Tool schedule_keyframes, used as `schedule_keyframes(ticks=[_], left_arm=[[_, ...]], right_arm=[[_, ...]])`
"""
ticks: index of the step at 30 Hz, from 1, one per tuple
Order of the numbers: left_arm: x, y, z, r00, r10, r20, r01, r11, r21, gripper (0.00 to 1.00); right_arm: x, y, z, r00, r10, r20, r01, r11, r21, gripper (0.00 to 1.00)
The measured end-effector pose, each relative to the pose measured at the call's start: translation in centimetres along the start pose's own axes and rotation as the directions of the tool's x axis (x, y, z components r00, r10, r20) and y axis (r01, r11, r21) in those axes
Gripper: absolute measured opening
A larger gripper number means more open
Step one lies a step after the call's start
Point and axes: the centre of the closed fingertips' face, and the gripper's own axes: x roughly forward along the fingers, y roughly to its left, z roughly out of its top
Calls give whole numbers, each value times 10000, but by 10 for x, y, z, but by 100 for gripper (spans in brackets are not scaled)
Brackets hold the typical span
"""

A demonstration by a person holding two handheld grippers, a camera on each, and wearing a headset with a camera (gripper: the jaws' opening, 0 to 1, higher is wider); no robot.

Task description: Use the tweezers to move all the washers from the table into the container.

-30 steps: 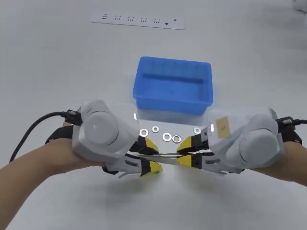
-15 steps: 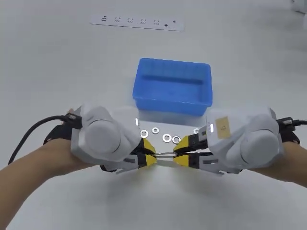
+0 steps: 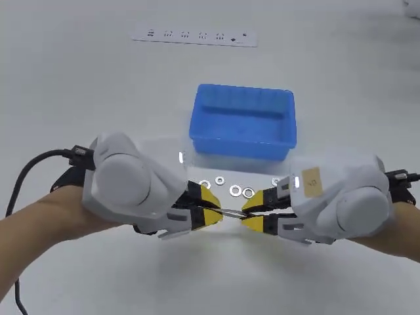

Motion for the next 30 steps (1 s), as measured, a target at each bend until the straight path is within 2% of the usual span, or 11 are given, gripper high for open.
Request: schedule_keyframes(ticks=[9,17,23,30], left_arm=[[-6,-3,20,9993,51,358,-63,9994,331,8],[-3,-3,24,9987,80,505,-96,9994,326,9],[-3,-4,34,9960,49,891,-71,9997,239,9],[-2,-4,36,9943,-39,1065,17,9998,209,9]], right_arm=[[-9,2,6,9984,-209,519,211,9998,-36,8],[-9,3,7,9967,-403,707,385,9989,260,8],[-10,1,10,9941,-482,970,441,9980,443,8],[-10,1,10,9934,-457,1055,406,9979,504,8]])
